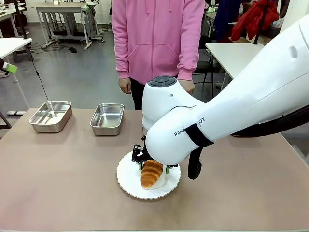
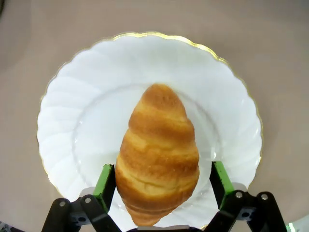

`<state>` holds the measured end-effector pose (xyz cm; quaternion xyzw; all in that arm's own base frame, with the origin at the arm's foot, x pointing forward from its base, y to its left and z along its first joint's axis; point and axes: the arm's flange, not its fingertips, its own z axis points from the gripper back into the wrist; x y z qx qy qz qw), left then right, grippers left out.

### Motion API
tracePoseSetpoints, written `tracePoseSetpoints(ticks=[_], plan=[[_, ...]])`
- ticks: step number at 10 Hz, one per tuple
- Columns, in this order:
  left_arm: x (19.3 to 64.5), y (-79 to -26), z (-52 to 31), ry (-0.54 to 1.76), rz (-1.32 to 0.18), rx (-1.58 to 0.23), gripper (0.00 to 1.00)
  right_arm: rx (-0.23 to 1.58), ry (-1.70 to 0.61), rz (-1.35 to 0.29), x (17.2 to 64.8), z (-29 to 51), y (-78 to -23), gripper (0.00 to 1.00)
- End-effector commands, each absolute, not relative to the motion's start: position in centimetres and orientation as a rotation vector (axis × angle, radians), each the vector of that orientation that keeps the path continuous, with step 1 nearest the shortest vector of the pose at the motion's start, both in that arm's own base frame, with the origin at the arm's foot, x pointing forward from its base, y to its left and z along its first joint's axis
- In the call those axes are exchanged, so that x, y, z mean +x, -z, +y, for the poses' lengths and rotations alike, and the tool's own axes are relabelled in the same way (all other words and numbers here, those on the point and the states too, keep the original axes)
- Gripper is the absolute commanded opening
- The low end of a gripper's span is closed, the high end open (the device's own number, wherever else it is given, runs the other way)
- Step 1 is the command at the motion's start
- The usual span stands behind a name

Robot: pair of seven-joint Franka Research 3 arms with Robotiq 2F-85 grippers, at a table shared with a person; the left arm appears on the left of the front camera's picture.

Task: Place the bread in the container.
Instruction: Place the Butter Roll into the Airtight Container indicated by the human.

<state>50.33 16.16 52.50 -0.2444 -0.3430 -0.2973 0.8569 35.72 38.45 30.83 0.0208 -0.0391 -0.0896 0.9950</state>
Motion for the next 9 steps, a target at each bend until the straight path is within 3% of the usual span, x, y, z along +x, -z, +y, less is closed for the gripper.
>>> tracePoseSetpoints(ticks=[1,2,3,4,5,6,9], plan=[[50.3,-52.7,16.1,0.619,-0.721,-0.516,1.00,0.060,0.214,-0.149,36.0,39.1,-30.2,0.80],[50.3,-52.7,16.1,0.619,-0.721,-0.516,1.00,0.079,0.209,-0.153,36.2,39.0,-30.0,0.80],[50.3,-52.7,16.1,0.619,-0.721,-0.516,1.00,0.093,0.214,-0.149,36.5,39.0,-29.8,0.60],[50.3,-52.7,16.1,0.619,-0.721,-0.516,1.00,0.100,0.217,-0.136,36.6,39.0,-29.6,0.75],[50.3,-52.7,16.1,0.619,-0.721,-0.516,1.00,0.098,0.223,-0.126,36.6,38.9,-29.4,0.40],[50.3,-52.7,16.1,0.619,-0.721,-0.516,1.00,0.057,0.232,-0.102,36.9,38.8,-29.2,0.56],[50.3,-52.7,16.1,0.619,-0.721,-0.516,1.00,0.089,0.190,-0.113,36.6,38.4,-30.4,0.56]])
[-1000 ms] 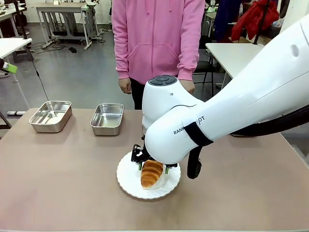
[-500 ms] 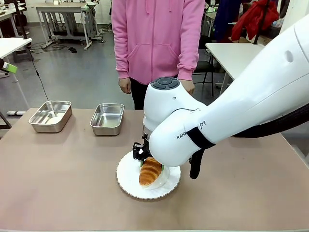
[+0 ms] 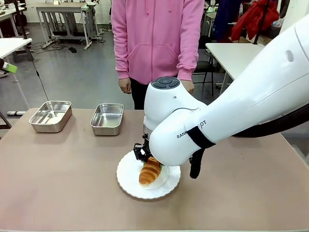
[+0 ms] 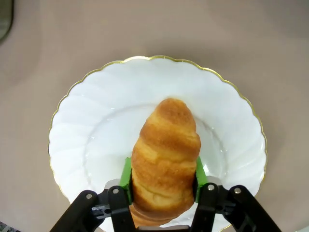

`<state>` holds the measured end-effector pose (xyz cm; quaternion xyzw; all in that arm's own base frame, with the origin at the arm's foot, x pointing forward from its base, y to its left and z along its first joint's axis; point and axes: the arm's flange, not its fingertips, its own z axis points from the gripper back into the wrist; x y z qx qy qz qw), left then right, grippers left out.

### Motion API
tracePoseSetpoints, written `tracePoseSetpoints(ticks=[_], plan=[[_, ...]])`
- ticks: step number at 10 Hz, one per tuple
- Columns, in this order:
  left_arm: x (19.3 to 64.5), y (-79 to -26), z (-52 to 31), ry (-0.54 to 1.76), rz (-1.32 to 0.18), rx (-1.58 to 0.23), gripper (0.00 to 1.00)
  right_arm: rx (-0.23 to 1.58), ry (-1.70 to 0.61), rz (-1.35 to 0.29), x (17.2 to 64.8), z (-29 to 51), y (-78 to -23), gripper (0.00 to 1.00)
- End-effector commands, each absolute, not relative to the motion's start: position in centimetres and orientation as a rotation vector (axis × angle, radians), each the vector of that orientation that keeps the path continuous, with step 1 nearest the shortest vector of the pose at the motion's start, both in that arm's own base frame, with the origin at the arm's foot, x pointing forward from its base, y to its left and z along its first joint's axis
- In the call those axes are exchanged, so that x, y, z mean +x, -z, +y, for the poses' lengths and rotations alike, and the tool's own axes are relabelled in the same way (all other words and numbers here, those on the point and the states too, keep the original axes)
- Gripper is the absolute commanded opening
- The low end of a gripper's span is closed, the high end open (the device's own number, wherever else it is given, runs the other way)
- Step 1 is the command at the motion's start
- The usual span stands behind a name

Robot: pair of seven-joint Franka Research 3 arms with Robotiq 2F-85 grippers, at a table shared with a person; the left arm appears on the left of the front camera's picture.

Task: Place the bread in the container.
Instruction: Place the Butter Roll into the Airtight Container indicated by the human.

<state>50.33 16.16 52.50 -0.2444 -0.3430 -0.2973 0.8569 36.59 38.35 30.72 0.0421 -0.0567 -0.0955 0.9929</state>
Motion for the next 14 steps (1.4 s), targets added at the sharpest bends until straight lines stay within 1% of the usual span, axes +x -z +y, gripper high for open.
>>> tracePoseSetpoints(ticks=[1,2,3,4,6,7,9,10,12,14], plan=[[50.3,-52.7,16.1,0.619,-0.721,-0.516,1.00,0.089,0.190,-0.113,36.6,38.4,-30.4,0.56],[50.3,-52.7,16.1,0.619,-0.721,-0.516,1.00,0.084,0.191,-0.114,36.6,38.4,-30.7,0.56],[50.3,-52.7,16.1,0.619,-0.721,-0.516,1.00,0.087,0.098,-0.154,37.3,38.8,-31.4,0.56],[50.3,-52.7,16.1,0.619,-0.721,-0.516,1.00,0.081,0.094,-0.210,38.6,38.4,-33.8,0.56],[50.3,-52.7,16.1,0.619,-0.721,-0.516,1.00,0.103,0.067,-0.242,40.8,36.6,-39.1,0.56],[50.3,-52.7,16.1,0.619,-0.721,-0.516,1.00,0.112,0.049,-0.241,42.4,35.4,-41.4,0.56],[50.3,-52.7,16.1,0.619,-0.721,-0.516,1.00,0.104,0.022,-0.216,47.6,32.1,-44.7,0.56],[50.3,-52.7,16.1,0.619,-0.721,-0.516,1.00,0.085,-0.001,-0.209,50.3,30.4,-45.6,0.56],[50.3,-52.7,16.1,0.619,-0.721,-0.516,1.00,0.063,-0.135,-0.205,55.0,27.9,-46.1,0.56],[50.3,-52.7,16.1,0.619,-0.721,-0.516,1.00,0.072,-0.156,-0.188,58.8,26.5,-44.8,0.56]])
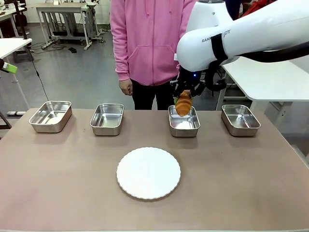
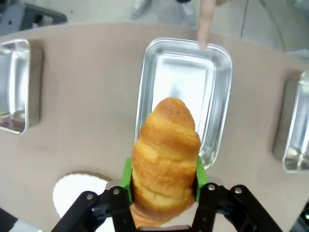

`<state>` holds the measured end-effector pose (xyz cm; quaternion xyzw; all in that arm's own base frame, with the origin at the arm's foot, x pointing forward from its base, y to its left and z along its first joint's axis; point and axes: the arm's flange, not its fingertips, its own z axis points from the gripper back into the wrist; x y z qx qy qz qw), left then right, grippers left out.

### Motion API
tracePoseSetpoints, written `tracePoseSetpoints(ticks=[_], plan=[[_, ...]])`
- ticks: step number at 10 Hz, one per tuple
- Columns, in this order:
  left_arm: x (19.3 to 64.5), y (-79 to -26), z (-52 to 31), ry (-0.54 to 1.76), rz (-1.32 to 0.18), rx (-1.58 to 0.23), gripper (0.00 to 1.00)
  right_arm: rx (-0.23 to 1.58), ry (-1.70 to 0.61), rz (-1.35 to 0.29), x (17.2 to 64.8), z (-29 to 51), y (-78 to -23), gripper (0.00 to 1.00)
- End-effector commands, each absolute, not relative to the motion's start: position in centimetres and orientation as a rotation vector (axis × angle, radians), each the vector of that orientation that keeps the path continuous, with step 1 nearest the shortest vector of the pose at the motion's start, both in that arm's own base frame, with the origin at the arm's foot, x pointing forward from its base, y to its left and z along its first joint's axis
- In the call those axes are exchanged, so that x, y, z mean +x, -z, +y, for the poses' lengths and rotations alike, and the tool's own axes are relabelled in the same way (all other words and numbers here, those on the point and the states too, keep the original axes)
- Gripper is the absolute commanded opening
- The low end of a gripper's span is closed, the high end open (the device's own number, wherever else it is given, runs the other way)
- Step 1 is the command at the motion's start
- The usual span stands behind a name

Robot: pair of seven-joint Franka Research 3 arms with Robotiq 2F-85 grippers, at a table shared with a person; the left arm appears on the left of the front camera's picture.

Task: Place the bread in the container.
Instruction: Place the Butter Roll into the Airtight Container indicated by the human.

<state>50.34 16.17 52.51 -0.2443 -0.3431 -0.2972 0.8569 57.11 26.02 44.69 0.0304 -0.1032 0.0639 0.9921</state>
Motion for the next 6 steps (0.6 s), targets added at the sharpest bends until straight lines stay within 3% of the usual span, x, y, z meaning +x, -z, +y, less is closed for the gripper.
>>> tracePoseSetpoints(ticks=[1,6], plan=[[50.3,-52.7,16.1,0.619,-0.721,-0.516,1.00,0.048,-0.183,-0.196,60.5,26.2,-43.9,0.56],[50.3,-52.7,16.1,0.619,-0.721,-0.516,1.00,0.051,-0.187,-0.108,63.6,24.8,-38.3,0.56]])
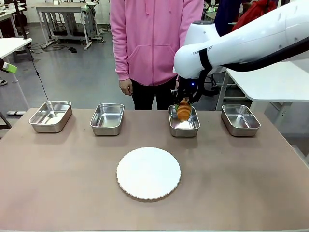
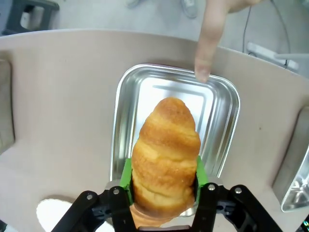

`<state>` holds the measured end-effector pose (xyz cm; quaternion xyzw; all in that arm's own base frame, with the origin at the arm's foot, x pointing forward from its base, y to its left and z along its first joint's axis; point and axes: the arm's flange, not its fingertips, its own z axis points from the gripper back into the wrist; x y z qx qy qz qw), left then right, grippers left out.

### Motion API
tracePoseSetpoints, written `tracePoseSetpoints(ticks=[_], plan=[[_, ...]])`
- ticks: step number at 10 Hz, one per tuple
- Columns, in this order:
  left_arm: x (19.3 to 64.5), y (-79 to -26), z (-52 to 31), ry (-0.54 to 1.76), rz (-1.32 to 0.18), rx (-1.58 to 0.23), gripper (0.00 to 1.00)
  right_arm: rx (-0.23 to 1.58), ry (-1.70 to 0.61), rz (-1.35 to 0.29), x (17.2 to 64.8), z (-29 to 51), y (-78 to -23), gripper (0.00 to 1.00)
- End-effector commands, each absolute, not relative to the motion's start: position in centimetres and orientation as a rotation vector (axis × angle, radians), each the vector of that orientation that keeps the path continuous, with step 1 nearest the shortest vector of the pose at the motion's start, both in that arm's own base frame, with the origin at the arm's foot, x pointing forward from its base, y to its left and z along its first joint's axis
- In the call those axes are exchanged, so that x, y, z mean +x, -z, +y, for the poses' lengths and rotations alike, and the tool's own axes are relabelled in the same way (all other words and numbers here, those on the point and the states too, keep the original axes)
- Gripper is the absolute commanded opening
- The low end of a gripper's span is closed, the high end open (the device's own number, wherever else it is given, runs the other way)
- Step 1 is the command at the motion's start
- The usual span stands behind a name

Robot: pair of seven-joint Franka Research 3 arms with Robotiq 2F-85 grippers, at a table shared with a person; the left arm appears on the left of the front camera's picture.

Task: Place the bread in the container.
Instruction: Place the Butter Roll into the Airtight Container indicated by the human.

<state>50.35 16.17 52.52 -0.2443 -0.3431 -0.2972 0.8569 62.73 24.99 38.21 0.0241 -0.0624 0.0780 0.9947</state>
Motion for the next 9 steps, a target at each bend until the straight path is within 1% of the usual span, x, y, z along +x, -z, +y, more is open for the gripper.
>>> tracePoseSetpoints(ticks=[1,4,5,9], plan=[[50.3,-52.7,16.1,0.619,-0.721,-0.516,1.00,0.048,-0.191,-0.101,63.7,24.7,-37.4,0.56],[50.3,-52.7,16.1,0.619,-0.721,-0.516,1.00,0.052,-0.194,-0.123,64.0,24.7,-36.9,0.56],[50.3,-52.7,16.1,0.619,-0.721,-0.516,1.00,0.027,-0.208,-0.149,64.0,24.9,-36.7,1.00],[50.3,-52.7,16.1,0.619,-0.721,-0.516,1.00,0.022,-0.192,-0.171,64.5,25.6,-37.7,1.00]])
